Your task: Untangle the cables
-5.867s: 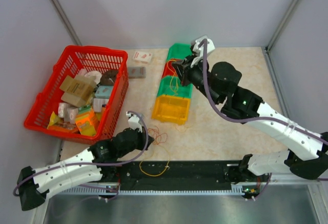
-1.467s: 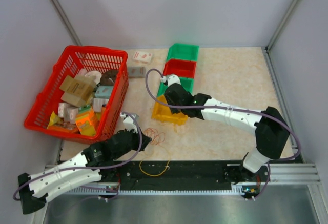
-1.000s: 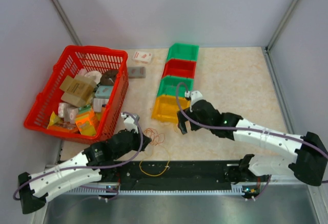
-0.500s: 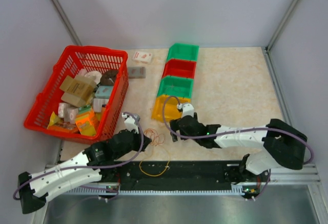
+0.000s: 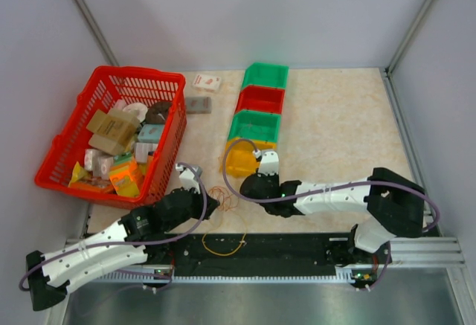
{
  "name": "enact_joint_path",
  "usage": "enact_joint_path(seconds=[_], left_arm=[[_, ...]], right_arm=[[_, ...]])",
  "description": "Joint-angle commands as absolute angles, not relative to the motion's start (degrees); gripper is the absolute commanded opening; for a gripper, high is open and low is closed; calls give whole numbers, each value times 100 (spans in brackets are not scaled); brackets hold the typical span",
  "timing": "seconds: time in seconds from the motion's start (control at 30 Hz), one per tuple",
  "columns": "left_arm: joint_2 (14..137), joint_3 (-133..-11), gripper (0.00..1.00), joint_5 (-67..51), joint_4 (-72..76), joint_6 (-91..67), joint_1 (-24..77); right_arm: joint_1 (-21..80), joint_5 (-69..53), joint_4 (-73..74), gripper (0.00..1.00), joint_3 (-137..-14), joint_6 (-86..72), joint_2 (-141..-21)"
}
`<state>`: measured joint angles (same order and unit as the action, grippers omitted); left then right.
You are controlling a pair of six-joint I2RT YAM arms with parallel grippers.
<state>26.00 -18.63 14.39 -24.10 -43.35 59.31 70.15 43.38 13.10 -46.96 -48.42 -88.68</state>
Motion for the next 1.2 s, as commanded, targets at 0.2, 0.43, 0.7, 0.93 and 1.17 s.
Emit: enact_joint_path(seconds=[0.2,0.43,0.7,0.93,1.17], left_arm=[[2558,-2057,0,1485,-2303,-4280,5915],[2540,-2021,0,1477,-2285,-4289,5906],[2356,-2021,0,1547,-2426,-4307,5897],[2487,-2004,0,1494,-2303,-4298,5897],[2522,-2013,0,1476,-2277,-4298,5898]], right_arm=[[6997,4088,1213,0,-5316,-3798,-7682],[6171,3077,1134,0,-5905,-3130,-7813],[5634,2673,1441,0,-6635,-2321,-8656],[5388,1513,1161,0,-6802,-2197,-9500],[5168,967,1581,0,-7162,-2329,-10072]])
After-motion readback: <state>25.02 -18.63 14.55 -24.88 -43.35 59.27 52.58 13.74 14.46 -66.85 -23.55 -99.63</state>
